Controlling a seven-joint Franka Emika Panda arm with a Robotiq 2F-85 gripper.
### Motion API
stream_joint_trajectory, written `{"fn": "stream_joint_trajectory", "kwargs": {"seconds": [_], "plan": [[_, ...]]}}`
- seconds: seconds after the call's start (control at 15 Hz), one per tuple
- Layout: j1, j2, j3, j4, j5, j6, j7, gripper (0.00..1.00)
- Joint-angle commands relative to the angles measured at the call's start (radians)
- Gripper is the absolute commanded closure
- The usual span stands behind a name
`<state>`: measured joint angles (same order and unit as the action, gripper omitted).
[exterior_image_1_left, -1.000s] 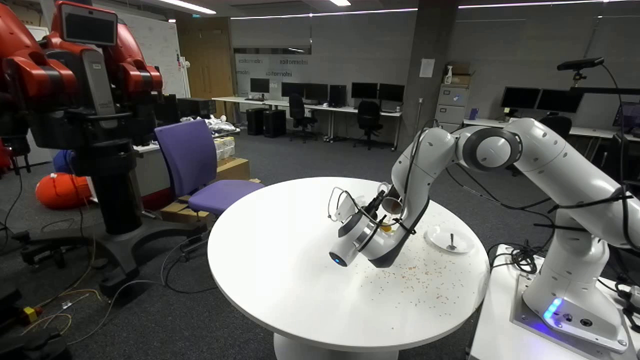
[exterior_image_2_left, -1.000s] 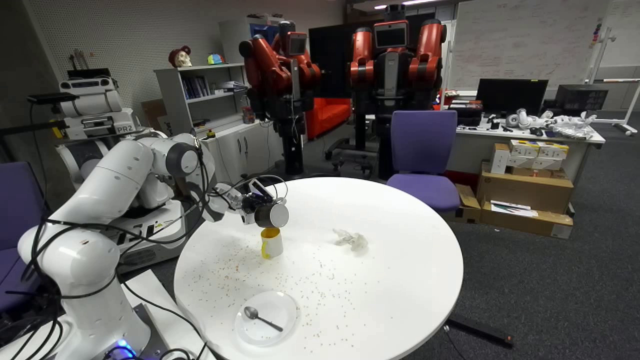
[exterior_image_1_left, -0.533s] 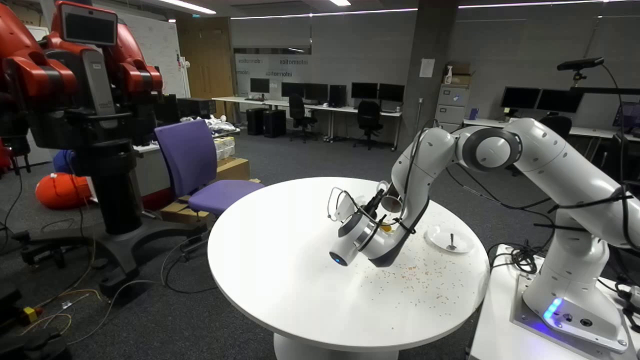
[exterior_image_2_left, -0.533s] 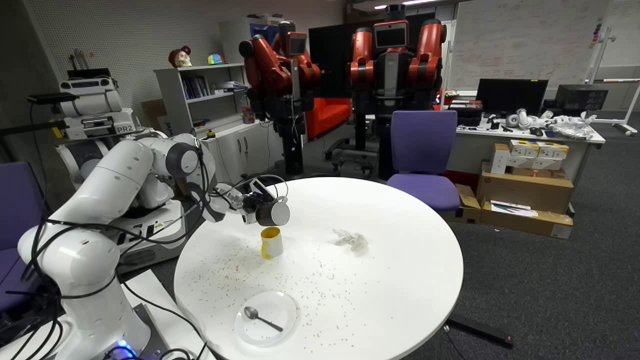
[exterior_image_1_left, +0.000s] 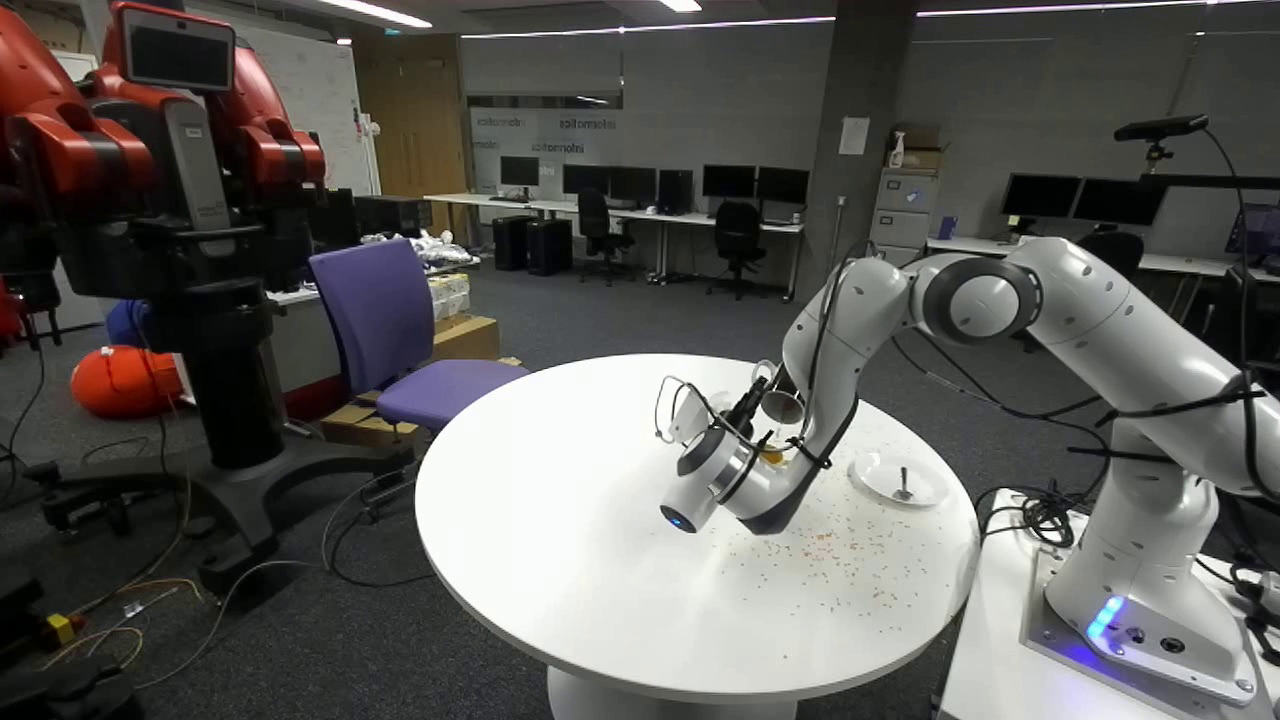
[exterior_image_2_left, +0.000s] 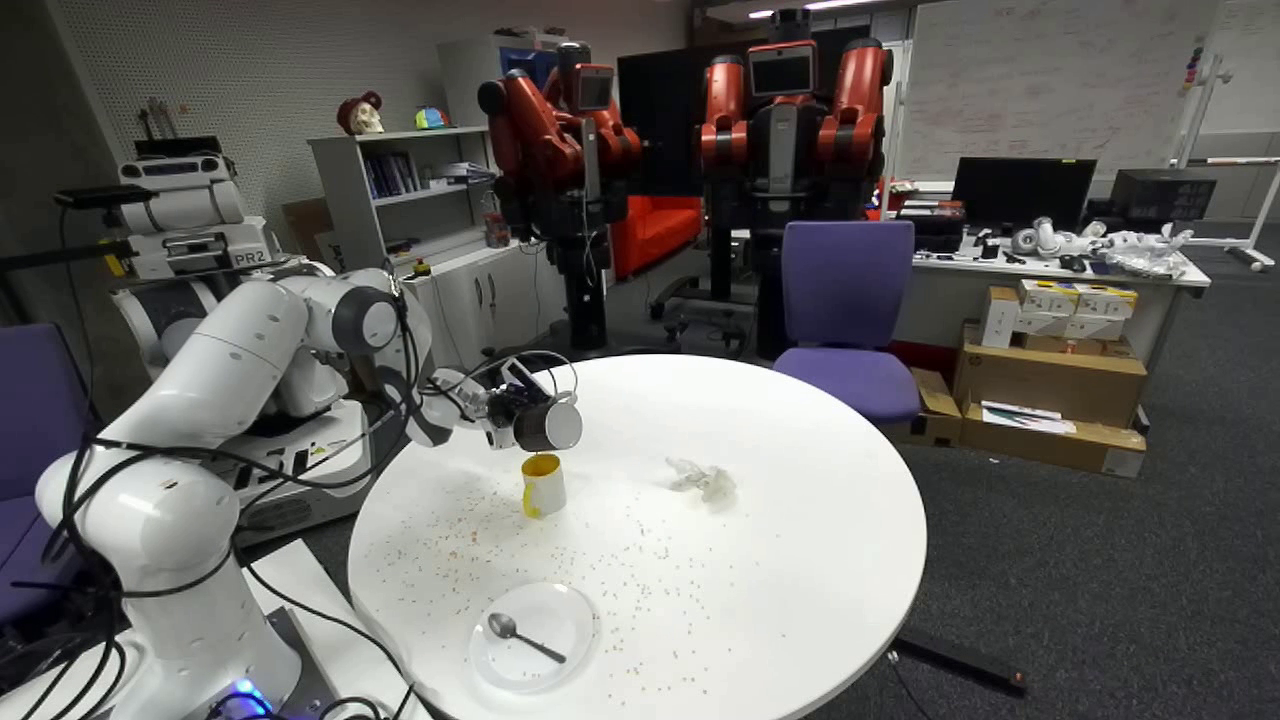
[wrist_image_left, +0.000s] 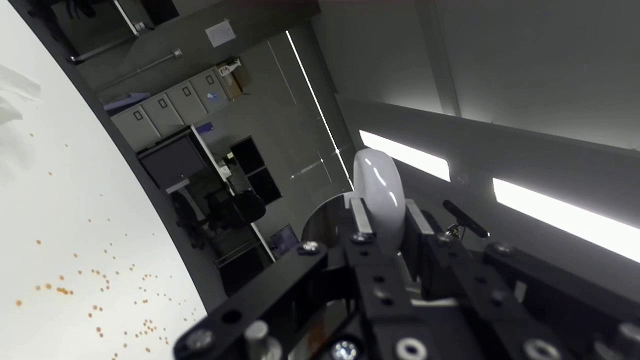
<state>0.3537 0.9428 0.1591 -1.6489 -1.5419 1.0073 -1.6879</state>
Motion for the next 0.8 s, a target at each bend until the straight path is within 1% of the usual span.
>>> {"fn": "stream_joint_trajectory", "kwargs": {"seconds": [0.0,0.53,0.73], "plan": [[0.017,-0.005,-0.018,-0.008,-0.042,-0.052,-0.058,0.95],[0.022,0.002,-0.022,-0.008,-0.08,-0.052,-0.075,0.95],[0.02,0.005,-0.019,0.002,-0.077,-0.055,-0.065,0.95]]}}
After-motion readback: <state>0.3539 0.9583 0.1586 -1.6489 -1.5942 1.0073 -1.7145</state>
